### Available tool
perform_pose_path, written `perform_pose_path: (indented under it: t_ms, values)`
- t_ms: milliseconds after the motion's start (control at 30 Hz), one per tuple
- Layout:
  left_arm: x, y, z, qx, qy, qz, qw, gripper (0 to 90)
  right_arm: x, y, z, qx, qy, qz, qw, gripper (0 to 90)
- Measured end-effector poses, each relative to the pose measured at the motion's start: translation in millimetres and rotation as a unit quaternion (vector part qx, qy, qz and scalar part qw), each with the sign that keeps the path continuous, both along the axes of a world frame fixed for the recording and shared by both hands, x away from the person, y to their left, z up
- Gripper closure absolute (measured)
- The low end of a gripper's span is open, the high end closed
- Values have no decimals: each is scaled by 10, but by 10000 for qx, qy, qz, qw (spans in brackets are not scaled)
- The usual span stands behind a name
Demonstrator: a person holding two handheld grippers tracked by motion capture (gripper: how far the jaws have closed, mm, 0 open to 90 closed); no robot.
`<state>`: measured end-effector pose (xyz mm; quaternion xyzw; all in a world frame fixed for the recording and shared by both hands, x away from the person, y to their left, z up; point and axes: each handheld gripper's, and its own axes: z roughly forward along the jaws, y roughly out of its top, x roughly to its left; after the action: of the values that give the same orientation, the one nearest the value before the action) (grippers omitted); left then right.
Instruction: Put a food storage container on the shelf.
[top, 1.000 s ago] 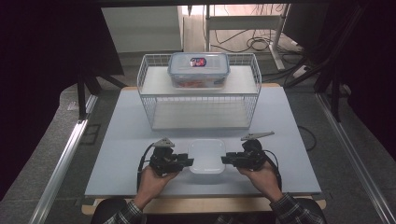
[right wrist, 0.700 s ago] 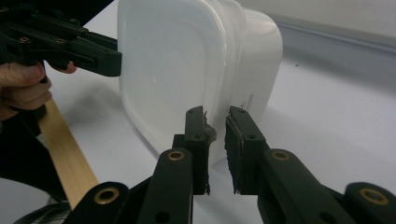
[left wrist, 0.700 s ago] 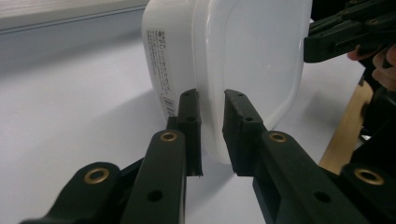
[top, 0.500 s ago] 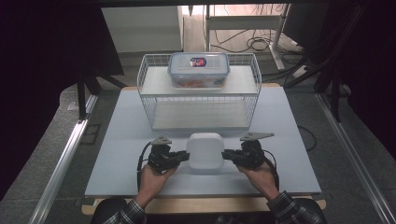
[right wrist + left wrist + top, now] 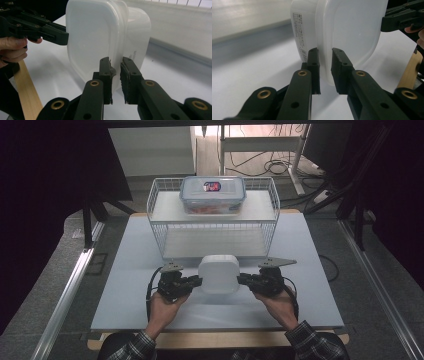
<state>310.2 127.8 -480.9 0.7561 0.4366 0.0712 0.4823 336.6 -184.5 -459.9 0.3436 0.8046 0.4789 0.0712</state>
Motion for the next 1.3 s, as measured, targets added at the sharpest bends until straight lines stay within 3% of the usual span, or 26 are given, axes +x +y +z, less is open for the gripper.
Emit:
perform_pose_path:
  t_ms: [267,567,767,1300]
  values:
    - [54,27,147,47,-187,32,9998,780,61,33,127,40,-194,18,9998,793]
    - [140,49,394,101,-415,53,9991,780,152,58,373,86,-464,9,9989,792]
    - [218,69,604,163,-577,49,9982,780,232,62,515,204,-550,28,9983,793]
    - [310,102,957,192,-866,111,9960,780,355,96,856,296,-822,38,9962,793]
